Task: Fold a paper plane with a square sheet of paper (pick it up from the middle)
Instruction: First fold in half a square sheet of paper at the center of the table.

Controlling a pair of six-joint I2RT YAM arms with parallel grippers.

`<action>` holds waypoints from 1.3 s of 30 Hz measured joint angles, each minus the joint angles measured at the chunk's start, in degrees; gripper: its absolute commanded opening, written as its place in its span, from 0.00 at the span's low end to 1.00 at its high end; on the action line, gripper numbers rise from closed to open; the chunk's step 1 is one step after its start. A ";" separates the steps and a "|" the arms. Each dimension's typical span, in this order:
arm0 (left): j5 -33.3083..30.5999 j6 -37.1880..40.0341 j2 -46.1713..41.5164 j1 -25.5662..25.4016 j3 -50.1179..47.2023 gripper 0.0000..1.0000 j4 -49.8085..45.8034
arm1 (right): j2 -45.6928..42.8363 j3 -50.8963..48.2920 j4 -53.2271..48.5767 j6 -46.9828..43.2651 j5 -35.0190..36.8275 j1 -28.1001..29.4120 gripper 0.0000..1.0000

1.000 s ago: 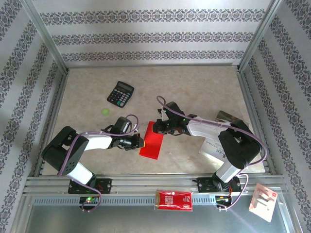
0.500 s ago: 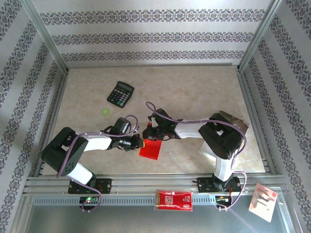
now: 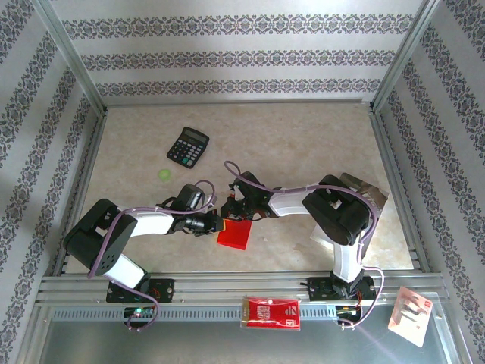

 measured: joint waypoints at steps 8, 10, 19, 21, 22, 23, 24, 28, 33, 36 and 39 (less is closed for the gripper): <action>0.39 0.79 0.42 0.02 0.07 0.00 -0.02 | 0.83 0.50 0.11 0.00 -2.14 -1.01 0.00; 0.48 1.18 0.52 0.11 0.11 0.00 -0.09 | 1.09 0.81 -0.07 0.02 -2.71 -1.25 0.00; 0.87 1.86 0.79 0.26 0.26 0.00 -0.37 | 2.60 3.45 -1.84 -0.26 -3.32 -3.02 0.00; 0.90 1.86 0.81 0.26 0.28 0.00 -0.39 | 2.97 4.31 -2.45 -0.68 -2.86 -3.72 0.00; 0.90 1.88 0.85 0.26 0.28 0.00 -0.39 | 3.13 4.66 -2.67 -0.92 -2.62 -4.00 0.00; 0.90 1.88 0.85 0.26 0.26 0.00 -0.39 | 3.28 5.09 -2.93 -1.31 -2.19 -4.37 0.00; 0.90 1.88 0.87 0.26 0.26 0.00 -0.39 | 3.48 5.49 -3.17 -1.55 -1.92 -4.72 0.00; 0.90 1.86 0.94 0.26 0.26 0.00 -0.39 | 4.42 7.19 -4.44 -2.25 -1.66 -6.01 0.00; 0.90 1.88 1.01 0.26 0.26 0.00 -0.39 | 5.33 9.27 -7.28 -3.39 -2.40 -6.49 0.00; 0.90 1.88 1.01 0.26 0.26 0.00 -0.42 | 5.97 10.60 -8.98 -4.02 -2.97 -6.80 0.00; 0.87 1.88 1.01 0.24 0.26 0.00 -0.42 | 6.60 11.72 -10.49 -4.46 -4.04 -7.28 0.00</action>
